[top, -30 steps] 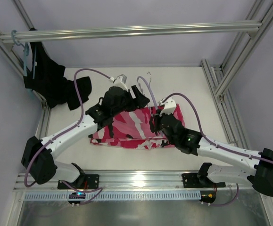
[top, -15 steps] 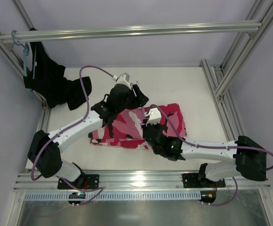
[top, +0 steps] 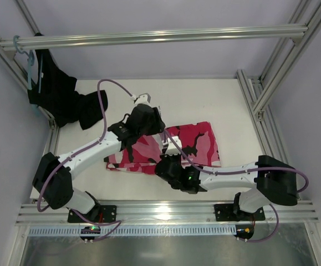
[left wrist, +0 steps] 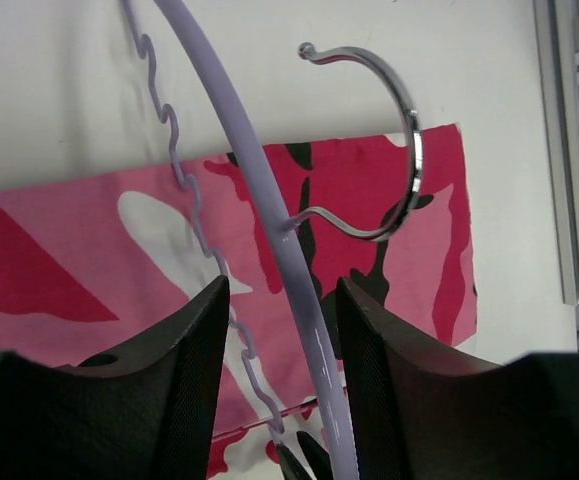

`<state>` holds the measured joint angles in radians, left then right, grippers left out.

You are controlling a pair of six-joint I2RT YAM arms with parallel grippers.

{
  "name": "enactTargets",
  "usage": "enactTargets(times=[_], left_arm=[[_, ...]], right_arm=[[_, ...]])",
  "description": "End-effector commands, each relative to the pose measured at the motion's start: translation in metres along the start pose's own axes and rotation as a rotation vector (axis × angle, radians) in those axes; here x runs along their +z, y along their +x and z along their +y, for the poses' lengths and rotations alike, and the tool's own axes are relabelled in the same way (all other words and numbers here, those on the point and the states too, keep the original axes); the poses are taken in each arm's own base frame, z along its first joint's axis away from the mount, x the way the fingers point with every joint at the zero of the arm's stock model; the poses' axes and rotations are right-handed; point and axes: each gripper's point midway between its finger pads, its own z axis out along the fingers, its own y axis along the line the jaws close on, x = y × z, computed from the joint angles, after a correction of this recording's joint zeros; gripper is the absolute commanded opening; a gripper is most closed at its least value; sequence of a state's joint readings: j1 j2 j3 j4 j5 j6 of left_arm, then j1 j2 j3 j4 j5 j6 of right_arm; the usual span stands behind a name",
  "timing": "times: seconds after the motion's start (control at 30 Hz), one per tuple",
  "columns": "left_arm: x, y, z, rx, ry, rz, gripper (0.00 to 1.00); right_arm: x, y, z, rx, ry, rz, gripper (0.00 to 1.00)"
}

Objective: Place the trousers on the hanger
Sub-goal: Pass the hanger from the right arm to the left

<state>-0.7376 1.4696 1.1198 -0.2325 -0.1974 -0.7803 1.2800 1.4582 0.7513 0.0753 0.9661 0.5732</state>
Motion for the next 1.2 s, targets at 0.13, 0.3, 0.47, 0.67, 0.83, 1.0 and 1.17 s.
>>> enactTargets(times=[0.13,0.3,0.47,0.67,0.83,1.0,1.17], left_arm=[[0.009,0.019,0.02,0.034,-0.042,0.024,0.44],[0.011,0.033,0.02,0.032,-0.009,0.055,0.44],[0.013,0.044,0.029,0.038,-0.025,0.079,0.41],[0.009,0.051,0.045,0.056,-0.07,0.08,0.41],[0.005,0.049,0.047,0.068,-0.07,0.07,0.41],[0.005,0.048,0.037,0.064,-0.028,0.074,0.37],[0.007,0.049,0.035,0.042,-0.021,0.077,0.34]], right_arm=[[-0.002,0.007,0.021,0.169,0.071,-0.022,0.06],[-0.003,0.022,0.023,0.16,0.092,-0.005,0.08],[-0.008,0.025,0.028,0.168,0.073,0.003,0.19],[-0.015,0.032,0.026,0.193,0.065,0.026,0.32],[-0.022,0.044,0.016,0.213,0.024,0.047,0.35],[-0.026,0.055,0.017,0.25,-0.025,0.056,0.32],[-0.03,0.058,0.026,0.316,-0.073,0.069,0.32]])
